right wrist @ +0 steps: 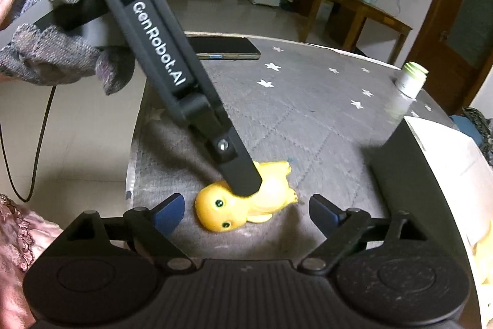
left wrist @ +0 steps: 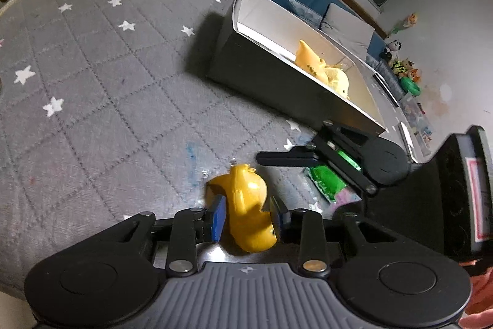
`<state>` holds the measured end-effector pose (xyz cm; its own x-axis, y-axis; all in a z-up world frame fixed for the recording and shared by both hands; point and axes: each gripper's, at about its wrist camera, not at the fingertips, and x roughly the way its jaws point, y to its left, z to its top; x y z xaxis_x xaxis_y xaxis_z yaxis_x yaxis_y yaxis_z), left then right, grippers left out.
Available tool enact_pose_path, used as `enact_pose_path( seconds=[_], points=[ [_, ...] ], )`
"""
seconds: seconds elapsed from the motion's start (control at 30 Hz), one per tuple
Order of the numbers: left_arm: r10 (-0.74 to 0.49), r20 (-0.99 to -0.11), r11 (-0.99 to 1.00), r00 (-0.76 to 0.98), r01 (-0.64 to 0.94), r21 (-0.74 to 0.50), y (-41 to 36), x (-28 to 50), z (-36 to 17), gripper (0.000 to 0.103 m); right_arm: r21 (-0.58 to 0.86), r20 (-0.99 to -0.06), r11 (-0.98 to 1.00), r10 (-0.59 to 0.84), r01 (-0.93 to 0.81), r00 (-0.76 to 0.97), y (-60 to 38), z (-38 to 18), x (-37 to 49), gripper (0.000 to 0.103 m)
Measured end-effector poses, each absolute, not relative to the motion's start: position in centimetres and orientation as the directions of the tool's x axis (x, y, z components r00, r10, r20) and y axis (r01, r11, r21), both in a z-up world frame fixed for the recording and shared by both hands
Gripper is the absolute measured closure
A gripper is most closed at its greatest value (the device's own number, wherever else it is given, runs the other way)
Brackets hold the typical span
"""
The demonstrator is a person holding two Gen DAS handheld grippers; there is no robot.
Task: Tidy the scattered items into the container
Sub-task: 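Carry the held yellow duck toward the white box with the left gripper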
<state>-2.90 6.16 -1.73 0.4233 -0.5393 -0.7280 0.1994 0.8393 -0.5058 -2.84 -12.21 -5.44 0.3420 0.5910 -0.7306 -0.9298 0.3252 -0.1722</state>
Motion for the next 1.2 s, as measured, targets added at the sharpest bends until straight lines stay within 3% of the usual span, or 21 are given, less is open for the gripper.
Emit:
enact_pose_path(
  seconds=[0.47, 0.53, 0.77, 1.2],
  points=[
    [-0.525, -0.747, 0.848, 0.408, 0.174, -0.501, 5.6, -2.8, -1.9, 0.069, -0.091, -0.744, 0.301, 0.614, -0.949, 0.265, -11.9, -5.7, -1.5, 0.025],
    [-0.523, -0.748, 0.849, 0.408, 0.169, -0.501, 5.7, -2.8, -1.8, 0.071, -0.093, -0.741, 0.311, 0.613, -0.946, 0.274, -11.9, -5.6, -1.5, 0.03],
    [-0.521, -0.747, 0.851, 0.412, 0.189, -0.489, 5.4, -3.1, -1.3, 0.08, -0.099, -0.734, 0.343, 0.609, -0.934, 0.301, -12.1, -5.6, -2.0, 0.031],
    [-0.503, -0.767, 0.861, 0.397, 0.158, -0.483, 4.3, -3.5, -1.8, 0.07, -0.096, -0.72, 0.407, 0.601, -0.908, 0.346, -12.5, -5.5, -3.2, 0.031]
  ],
)
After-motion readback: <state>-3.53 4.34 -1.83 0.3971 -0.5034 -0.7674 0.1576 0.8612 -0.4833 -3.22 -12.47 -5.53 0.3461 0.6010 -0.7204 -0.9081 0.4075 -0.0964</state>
